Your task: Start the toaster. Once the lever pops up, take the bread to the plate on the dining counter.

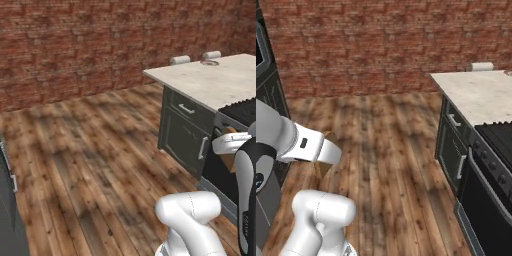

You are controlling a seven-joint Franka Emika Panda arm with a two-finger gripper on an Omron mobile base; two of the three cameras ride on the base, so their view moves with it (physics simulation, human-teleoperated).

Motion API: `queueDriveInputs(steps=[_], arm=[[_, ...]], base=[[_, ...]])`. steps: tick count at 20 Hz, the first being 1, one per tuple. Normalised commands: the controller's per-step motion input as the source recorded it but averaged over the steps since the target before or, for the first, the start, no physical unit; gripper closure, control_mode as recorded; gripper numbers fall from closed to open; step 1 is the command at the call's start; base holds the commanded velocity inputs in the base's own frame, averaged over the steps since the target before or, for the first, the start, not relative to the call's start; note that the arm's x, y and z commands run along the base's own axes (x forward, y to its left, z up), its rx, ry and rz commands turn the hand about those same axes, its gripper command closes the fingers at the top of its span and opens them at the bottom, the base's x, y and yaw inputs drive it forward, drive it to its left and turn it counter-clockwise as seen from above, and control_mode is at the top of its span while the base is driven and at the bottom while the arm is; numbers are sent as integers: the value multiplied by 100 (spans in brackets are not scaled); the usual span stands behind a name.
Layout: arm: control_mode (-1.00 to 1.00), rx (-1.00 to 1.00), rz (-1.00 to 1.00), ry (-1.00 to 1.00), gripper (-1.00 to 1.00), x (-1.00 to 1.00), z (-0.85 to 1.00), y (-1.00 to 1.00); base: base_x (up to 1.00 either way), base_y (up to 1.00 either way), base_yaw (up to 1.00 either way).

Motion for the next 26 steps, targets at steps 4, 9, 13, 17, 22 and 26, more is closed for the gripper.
queueDriveInputs(steps=[4, 9, 13, 17, 22, 26], arm=[[100, 0, 0, 0, 100, 0, 0, 0], [100, 0, 0, 0, 100, 0, 0, 0], [100, 0, 0, 0, 100, 0, 0, 0], [100, 0, 0, 0, 100, 0, 0, 0], [100, 0, 0, 0, 100, 0, 0, 0], [100, 0, 0, 0, 100, 0, 0, 0]], base=[[73, 33, -3], [66, 40, -6], [58, 42, -9], [55, 46, -13], [37, 55, -20], [25, 64, -23]])
